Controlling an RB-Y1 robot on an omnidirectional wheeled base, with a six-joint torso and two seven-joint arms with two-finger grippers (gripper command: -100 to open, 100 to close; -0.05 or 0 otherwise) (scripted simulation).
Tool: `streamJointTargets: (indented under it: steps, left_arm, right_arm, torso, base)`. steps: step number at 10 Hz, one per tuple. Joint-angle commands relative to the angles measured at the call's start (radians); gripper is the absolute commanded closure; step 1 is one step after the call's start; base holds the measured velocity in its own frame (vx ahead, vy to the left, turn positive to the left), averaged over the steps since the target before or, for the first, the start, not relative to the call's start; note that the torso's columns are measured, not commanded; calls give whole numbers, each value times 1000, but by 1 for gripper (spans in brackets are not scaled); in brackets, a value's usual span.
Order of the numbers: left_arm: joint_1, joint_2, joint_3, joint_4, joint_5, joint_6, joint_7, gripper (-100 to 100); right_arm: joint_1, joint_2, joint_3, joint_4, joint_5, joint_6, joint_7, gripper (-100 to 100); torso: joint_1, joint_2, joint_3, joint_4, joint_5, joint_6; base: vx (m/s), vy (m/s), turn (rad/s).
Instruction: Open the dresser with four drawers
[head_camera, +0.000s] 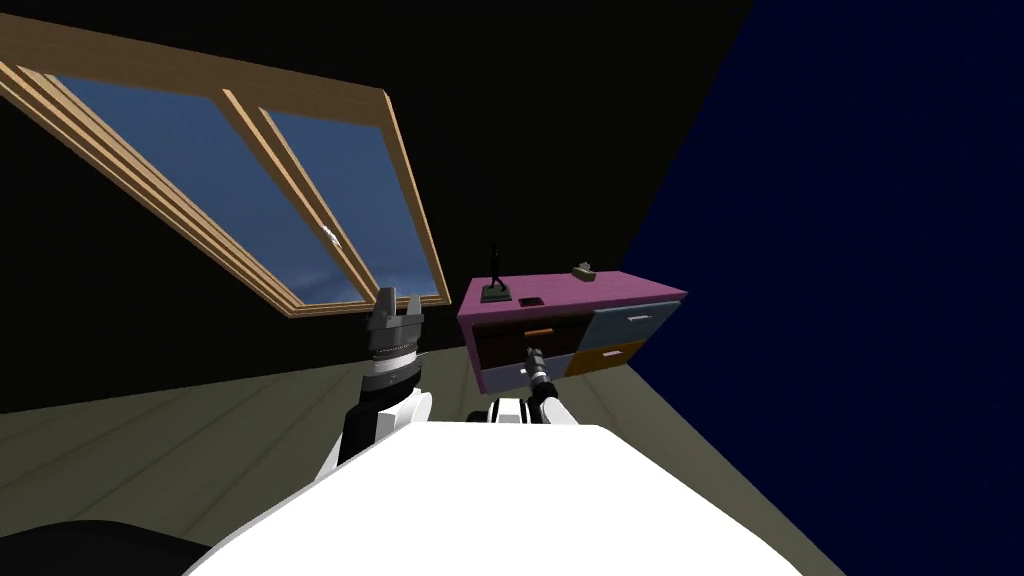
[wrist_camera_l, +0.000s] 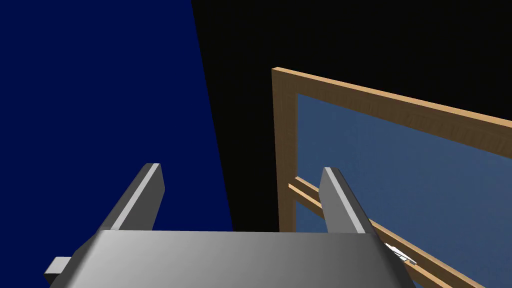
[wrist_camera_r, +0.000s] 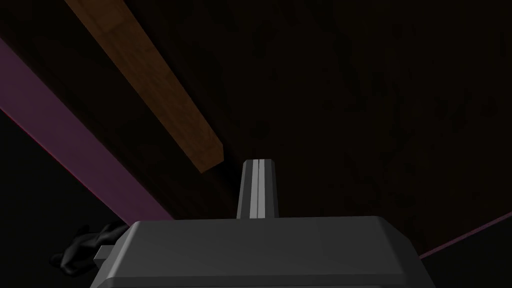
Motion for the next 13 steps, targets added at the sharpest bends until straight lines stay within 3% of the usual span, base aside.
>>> streamJointTargets:
  steps: [1, 4, 7, 9, 10, 13]
  left_arm:
    - [0, 0, 0, 0, 0, 0, 0, 0]
    - [0, 0, 0, 0, 0, 0, 0, 0]
    - [0, 0, 0, 0, 0, 0, 0, 0]
    - [0, 0, 0, 0, 0, 0, 0, 0]
    - [0, 0, 0, 0, 0, 0, 0, 0]
    - [0, 0, 0, 0, 0, 0, 0, 0]
  right_arm:
    - [71, -82, -22, -72, 7, 49, -55, 100]
    - [102, -122, -34, -105, 6, 70, -79, 100]
    - [195, -226, -70, -196, 4, 131, -150, 100]
    - [184, -224, -72, -194, -4, 123, -144, 100]
    - [164, -213, -70, -163, 30, 150, -155, -100]
    - [132, -196, -65, -114, 84, 188, -176, -100]
  torso:
    - [0, -1, -1, 0, 0, -1]
    - [2, -1, -1, 0, 0, -1]
    - [2, 2, 1, 0, 1, -1]
    - [1, 1, 1, 0, 0, 0]
    - [-1, -1, -1, 0, 0, 0]
    - [0, -1, -1, 0, 0, -1]
  base:
    - [-72, 41, 444]
    - [-34, 33, 125]
    - [-53, 53, 332]
    - [-40, 40, 41]
    - [-6, -8, 66]
    - [12, -33, 60]
